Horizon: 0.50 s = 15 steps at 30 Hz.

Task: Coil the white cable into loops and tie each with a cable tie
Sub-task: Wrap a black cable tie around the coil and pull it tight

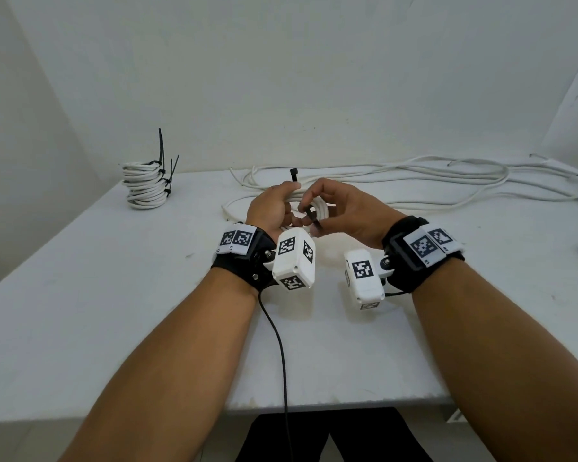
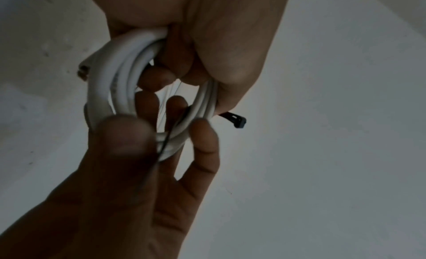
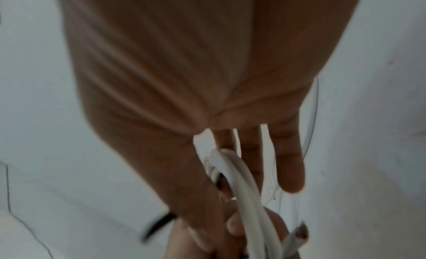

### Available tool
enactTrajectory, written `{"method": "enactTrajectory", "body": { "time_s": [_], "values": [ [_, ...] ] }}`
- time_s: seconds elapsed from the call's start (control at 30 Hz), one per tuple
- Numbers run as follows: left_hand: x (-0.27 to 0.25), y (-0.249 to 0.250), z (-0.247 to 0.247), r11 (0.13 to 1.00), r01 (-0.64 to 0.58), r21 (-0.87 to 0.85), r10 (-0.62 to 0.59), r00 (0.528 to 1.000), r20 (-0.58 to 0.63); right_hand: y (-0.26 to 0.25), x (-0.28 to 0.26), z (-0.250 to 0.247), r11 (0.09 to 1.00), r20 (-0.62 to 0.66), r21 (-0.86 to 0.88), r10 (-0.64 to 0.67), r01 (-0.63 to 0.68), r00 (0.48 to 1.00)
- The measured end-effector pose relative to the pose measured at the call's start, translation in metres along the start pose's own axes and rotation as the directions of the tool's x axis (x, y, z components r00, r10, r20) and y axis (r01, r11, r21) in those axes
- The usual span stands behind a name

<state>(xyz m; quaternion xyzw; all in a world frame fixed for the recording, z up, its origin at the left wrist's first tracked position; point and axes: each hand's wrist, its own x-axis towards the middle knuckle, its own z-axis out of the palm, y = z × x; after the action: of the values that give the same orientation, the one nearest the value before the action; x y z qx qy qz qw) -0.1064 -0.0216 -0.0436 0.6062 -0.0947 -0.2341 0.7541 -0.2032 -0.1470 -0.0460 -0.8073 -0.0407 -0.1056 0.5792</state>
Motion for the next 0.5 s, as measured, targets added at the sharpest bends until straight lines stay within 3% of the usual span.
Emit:
{"method": "enactTrajectory", "body": {
  "time_s": [0.13,0.23,0.5],
  "values": [
    [0.002,-0.001,0.002,1.000,-0.026,0.010,0.027,1.000,-0.007,0.002,0.007,0.002,0.995,-0.214,-0.095,-0.022,0.001,0.977],
    [0.006,-0.005,0.002,0.995,-0.083,0.060,0.084,0.996,-0.006,0.004,0.010,-0.007,0.966,-0.413,-0.258,-0.132,0.023,0.901],
    [0.004,-0.015,0.008,0.961,-0.155,0.231,0.138,0.986,0.089,0.007,0.009,-0.010,0.955,-0.364,-0.269,-0.221,0.125,0.905]
  ]
}}
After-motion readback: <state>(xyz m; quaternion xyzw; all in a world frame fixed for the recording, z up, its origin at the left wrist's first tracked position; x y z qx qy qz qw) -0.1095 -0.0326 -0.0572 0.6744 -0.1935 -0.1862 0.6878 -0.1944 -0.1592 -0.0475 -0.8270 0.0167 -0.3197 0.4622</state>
